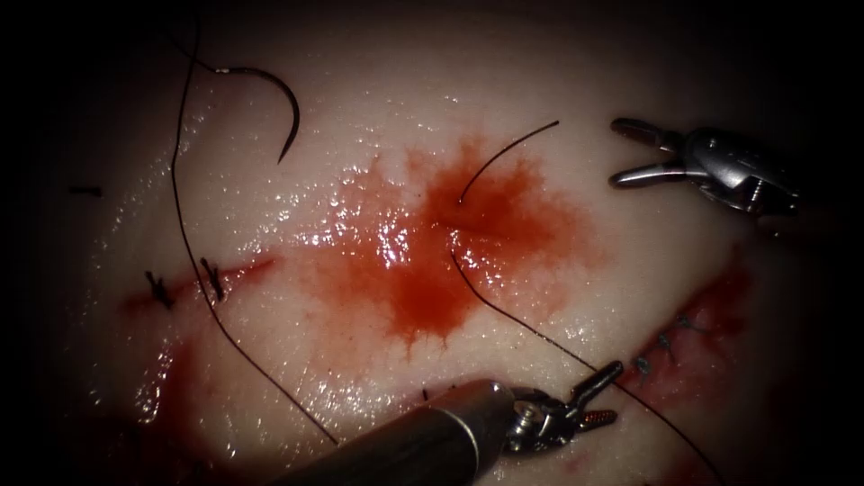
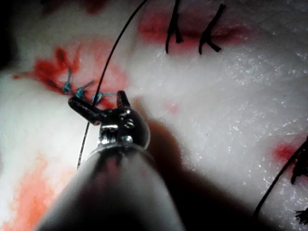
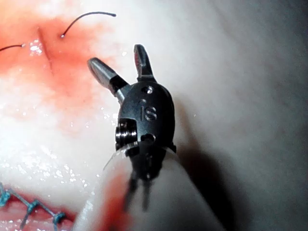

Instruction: Wound Closure

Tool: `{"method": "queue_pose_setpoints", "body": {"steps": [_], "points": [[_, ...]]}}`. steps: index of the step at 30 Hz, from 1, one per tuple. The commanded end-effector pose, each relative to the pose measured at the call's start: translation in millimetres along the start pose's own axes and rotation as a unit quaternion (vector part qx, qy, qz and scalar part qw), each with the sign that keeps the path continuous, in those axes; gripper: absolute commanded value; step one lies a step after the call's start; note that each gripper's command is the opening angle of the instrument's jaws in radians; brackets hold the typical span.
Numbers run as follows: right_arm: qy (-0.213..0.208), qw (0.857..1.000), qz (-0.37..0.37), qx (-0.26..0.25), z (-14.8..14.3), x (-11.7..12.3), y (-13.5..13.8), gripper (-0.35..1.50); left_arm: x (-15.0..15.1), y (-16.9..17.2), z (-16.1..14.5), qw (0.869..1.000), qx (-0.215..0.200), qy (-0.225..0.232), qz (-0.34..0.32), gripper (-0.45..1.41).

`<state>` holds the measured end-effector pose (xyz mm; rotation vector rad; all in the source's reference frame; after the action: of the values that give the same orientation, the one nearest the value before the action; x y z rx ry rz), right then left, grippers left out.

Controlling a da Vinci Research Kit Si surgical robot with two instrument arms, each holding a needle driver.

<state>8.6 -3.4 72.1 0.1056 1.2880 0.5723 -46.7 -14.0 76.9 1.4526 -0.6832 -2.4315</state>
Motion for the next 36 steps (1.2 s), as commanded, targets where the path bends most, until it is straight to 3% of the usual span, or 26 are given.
{"method": "queue_pose_setpoints", "body": {"steps": [1,22,24,27,28,30,36], "points": [[0.001,1.0,0.0,0.001,0.9,-0.6,-0.2,1.35,-0.1,0.5,1.1,1.0,0.002,0.001,0.0,0.72],[-0.002,1.0,-0.007,-0.001,1.7,-1.0,-0.7,1.4,1.1,2.7,6.0,0.999,0.001,0.011,0.044,0.71],[-0.002,1.0,-0.007,-0.001,1.7,-1.0,-0.7,1.4,1.2,2.7,6.0,0.999,0.002,0.014,0.051,0.62],[-0.003,1.0,-0.004,-0.002,1.8,-1.0,-0.6,1.38,1.5,3.0,5.9,0.998,0.002,0.014,0.059,0.32],[-0.003,1.0,-0.004,-0.002,1.8,-1.1,-0.6,1.38,1.6,3.1,5.8,0.998,0.001,0.016,0.063,0.14],[-0.003,1.0,-0.004,-0.002,1.9,-1.1,-0.6,1.38,1.9,3.4,5.7,0.997,0.001,0.02,0.074,-0.45],[-0.003,1.0,-0.002,0.0,1.9,-1.3,-0.6,1.37,3.0,3.0,3.8,0.992,-0.008,0.051,0.112,-0.45]]}}
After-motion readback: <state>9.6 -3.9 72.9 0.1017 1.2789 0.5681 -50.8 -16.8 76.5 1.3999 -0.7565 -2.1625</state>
